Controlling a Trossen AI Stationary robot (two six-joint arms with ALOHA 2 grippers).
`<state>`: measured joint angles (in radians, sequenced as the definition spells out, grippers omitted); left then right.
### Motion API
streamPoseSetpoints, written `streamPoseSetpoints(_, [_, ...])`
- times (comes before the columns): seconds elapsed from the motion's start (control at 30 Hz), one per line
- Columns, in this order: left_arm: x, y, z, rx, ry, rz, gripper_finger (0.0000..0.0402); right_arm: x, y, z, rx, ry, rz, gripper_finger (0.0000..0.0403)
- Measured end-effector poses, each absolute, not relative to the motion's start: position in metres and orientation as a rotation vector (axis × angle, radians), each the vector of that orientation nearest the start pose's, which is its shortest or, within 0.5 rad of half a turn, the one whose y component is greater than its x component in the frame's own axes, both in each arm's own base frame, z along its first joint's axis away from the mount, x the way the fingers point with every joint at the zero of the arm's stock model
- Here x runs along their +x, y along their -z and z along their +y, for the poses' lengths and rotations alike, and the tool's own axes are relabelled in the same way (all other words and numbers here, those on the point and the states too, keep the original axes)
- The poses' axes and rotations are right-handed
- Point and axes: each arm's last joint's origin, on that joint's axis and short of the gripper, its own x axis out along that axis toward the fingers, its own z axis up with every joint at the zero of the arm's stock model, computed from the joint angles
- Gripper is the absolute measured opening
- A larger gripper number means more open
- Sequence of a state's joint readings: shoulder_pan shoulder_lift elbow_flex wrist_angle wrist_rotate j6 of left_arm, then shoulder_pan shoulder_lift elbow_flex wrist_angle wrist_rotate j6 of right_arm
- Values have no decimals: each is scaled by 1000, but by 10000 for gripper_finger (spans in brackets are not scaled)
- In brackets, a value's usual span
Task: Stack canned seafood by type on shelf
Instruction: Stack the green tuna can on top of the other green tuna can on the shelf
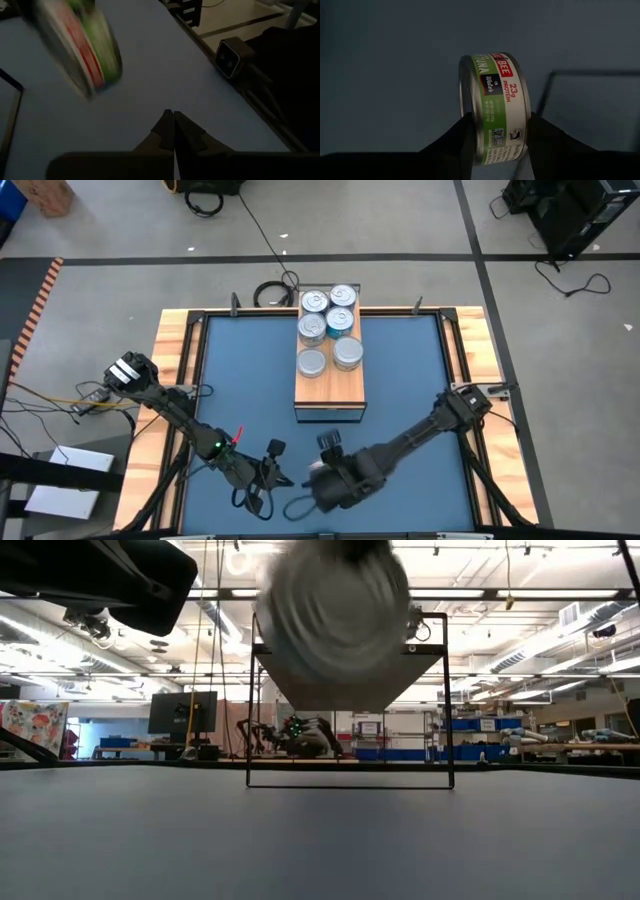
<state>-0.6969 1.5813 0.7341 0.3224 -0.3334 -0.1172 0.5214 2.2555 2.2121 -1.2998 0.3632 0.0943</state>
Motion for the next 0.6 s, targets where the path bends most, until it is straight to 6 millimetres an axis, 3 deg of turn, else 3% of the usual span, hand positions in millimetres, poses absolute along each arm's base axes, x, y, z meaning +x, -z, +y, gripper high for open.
streamPoseSetpoints(0.13, [246, -177, -194, 126, 339, 476, 1, 391, -302, 232, -638, 25, 1050, 140])
streamPoseSetpoints(0.23, [246, -177, -194, 126, 339, 476, 1, 389, -317, 224, -808, 160, 961, 140])
streamPoseSetpoints(0.4, [246, -176, -194, 126, 339, 477, 1, 404, -327, 187, -979, 418, 920, 140])
streamPoseSetpoints(0.6, [245, -176, -194, 130, 340, 483, 1, 428, -330, 129, -1016, 578, 974, 140])
